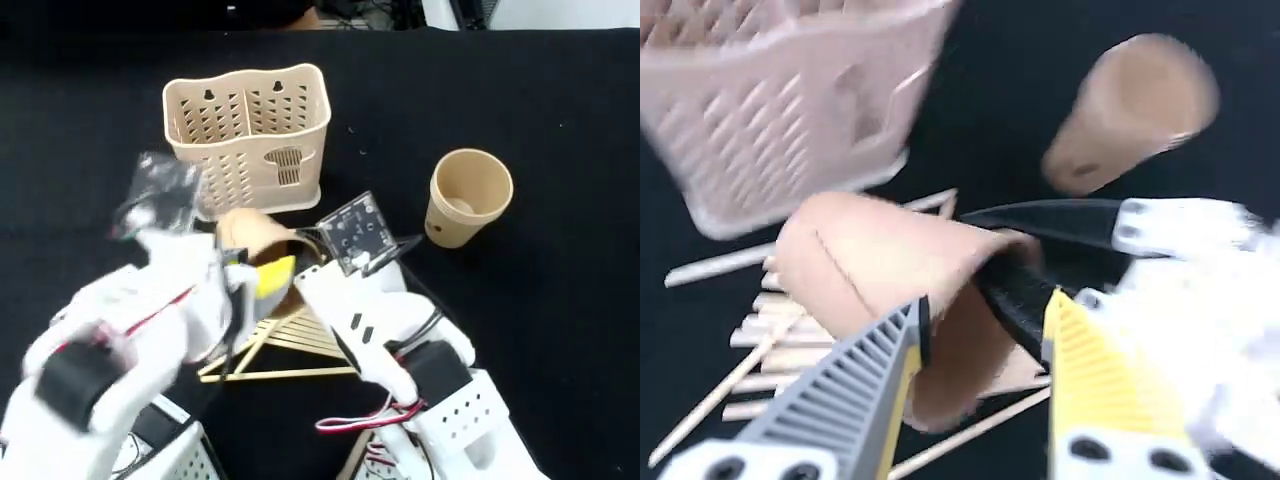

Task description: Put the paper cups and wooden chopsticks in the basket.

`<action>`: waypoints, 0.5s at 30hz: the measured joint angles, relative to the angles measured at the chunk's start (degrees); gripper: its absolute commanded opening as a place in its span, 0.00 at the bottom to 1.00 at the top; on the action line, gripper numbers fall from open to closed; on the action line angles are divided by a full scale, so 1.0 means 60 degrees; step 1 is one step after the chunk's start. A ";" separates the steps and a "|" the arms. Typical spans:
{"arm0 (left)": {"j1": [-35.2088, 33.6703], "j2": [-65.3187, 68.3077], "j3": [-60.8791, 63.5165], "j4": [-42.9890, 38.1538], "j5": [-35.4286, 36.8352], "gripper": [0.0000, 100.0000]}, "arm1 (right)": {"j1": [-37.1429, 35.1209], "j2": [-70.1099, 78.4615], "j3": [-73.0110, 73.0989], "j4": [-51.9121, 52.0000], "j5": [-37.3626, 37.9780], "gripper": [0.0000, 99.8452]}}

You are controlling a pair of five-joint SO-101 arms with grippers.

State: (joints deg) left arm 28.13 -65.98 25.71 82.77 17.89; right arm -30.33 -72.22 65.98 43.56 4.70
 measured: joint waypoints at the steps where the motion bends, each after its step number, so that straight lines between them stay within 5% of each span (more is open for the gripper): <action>1: 0.0015 -0.0381 -0.0029 0.0000 -0.0220 0.14 | 0.0000 0.0000 0.0000 0.0000 0.0000 0.01; 8: -0.0659 -0.1729 -0.0088 0.0000 -0.1480 0.17 | 0.0220 0.0000 -0.0059 0.0044 0.0000 0.01; 15: -0.4542 -0.1846 0.0103 -0.0249 -0.1538 0.18 | 0.2022 0.0000 -0.2652 0.1934 0.0015 0.01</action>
State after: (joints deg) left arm 0.88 -77.05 26.33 81.27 8.66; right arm -18.20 -72.22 50.07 55.16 4.79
